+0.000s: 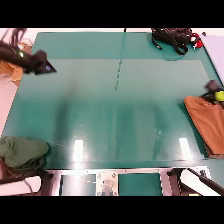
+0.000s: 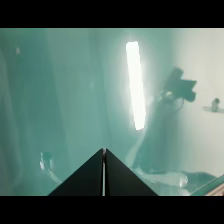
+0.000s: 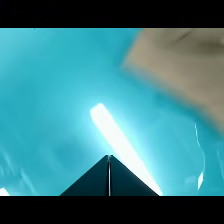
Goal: Fold the shirts.
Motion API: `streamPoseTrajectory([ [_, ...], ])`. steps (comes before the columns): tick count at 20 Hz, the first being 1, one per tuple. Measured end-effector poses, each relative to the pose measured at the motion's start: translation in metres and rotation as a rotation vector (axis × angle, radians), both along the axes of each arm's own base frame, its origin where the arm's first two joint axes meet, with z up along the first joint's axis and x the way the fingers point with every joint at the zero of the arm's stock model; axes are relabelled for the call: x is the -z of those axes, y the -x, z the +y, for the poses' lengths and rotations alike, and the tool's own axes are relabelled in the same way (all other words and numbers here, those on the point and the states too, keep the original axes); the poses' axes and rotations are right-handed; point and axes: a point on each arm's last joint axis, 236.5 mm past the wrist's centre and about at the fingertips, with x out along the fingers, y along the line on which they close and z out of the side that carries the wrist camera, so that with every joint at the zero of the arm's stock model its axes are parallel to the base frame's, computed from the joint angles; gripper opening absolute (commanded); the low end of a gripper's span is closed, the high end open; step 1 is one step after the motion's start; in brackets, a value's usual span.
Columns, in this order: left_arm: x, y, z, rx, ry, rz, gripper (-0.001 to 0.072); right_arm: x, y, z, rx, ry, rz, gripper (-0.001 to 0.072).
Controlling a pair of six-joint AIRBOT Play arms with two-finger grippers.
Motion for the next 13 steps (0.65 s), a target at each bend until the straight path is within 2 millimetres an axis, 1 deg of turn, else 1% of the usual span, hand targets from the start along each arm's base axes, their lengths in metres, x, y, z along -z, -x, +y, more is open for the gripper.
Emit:
streamPoseTrajectory([
  [2,0.023,0.037,-0.011,-0.003,-0.013,0.052,0.002,0.02,0.001,0.05,-0.141,-0.012,0.034,0.0025],
  [3,0.035,0.054,-0.014,-0.006,-0.019,0.076,0.0021,0.027,0.003,0.07,-0.196,-0.014,0.044,0.0025],
  [4,0.047,0.071,-0.018,-0.006,-0.028,0.102,0.0021,0.032,0.006,0.087,-0.245,-0.015,0.055,0.0025],
  [6,0.066,0.095,-0.021,-0.01,-0.036,0.138,0.0022,0.038,0.009,0.112,-0.319,-0.013,0.059,0.0025],
  [7,0.074,0.103,-0.021,-0.012,-0.042,0.155,0.0022,0.04,0.01,0.12,-0.341,-0.013,0.061,0.0025],
  [9,0.082,0.113,-0.022,-0.014,-0.045,0.168,0.0021,0.042,0.012,0.131,-0.374,-0.014,0.061,0.0025],
  [13,0.089,0.121,-0.023,-0.014,-0.049,0.184,0.0022,0.044,0.014,0.14,-0.396,-0.018,0.062,0.0025],
])
